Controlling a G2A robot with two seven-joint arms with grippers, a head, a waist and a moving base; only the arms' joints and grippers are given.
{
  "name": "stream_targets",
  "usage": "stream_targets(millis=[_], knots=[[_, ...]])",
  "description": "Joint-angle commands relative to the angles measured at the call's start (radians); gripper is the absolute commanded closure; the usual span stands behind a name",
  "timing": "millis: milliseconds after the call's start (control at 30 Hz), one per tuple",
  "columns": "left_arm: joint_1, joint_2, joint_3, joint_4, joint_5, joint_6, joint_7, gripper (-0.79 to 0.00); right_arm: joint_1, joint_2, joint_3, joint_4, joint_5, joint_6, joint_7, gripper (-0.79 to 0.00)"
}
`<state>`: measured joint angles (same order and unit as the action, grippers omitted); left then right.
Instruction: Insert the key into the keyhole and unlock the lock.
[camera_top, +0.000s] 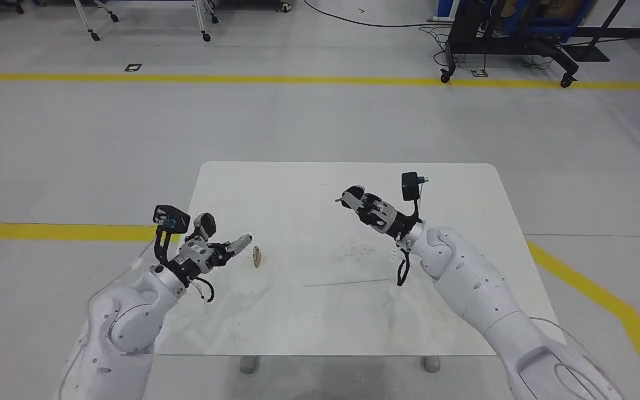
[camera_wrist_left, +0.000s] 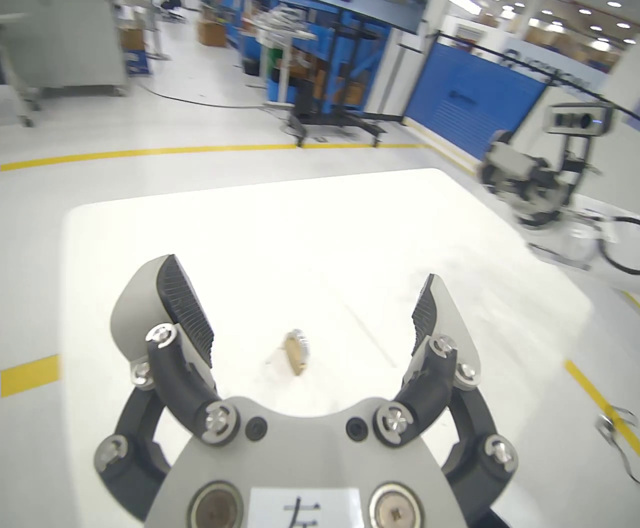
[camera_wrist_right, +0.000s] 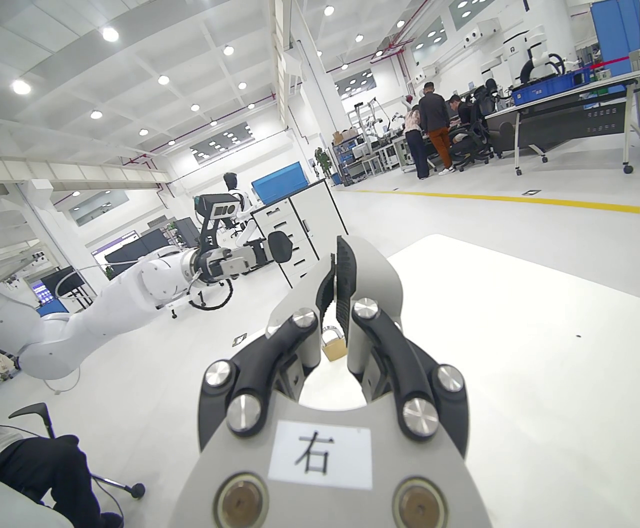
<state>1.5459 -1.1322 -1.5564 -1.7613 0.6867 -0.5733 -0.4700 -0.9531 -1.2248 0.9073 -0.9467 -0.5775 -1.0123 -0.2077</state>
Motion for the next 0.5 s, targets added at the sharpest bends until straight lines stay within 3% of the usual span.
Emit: stream_targets(millis=[0, 133, 200, 300, 467], knots=[[-0.096, 0.0, 0.076, 0.047, -0.209, -0.037, -0.194, -0.785, 0.0, 0.0, 0.0, 0.0, 0.0, 0.0, 0.0, 0.0], [-0.3, -0.005, 0.217, 0.186, -0.634, 0.011, -0.531, -0.785, 0.0, 0.0, 0.0, 0.0, 0.0, 0.0, 0.0, 0.0], [-0.388, -0.011, 0.271, 0.272, -0.8, 0.046, -0.648, -0.785, 0.0, 0.0, 0.0, 0.0, 0.0, 0.0, 0.0, 0.0], [-0.49, -0.024, 0.333, 0.405, -0.977, 0.067, -0.756, -0.785, 0.0, 0.0, 0.0, 0.0, 0.0, 0.0, 0.0, 0.0], [-0.598, -0.047, 0.415, 0.581, -1.1, 0.033, -0.81, -0.785, 0.0, 0.0, 0.0, 0.0, 0.0, 0.0, 0.0, 0.0]])
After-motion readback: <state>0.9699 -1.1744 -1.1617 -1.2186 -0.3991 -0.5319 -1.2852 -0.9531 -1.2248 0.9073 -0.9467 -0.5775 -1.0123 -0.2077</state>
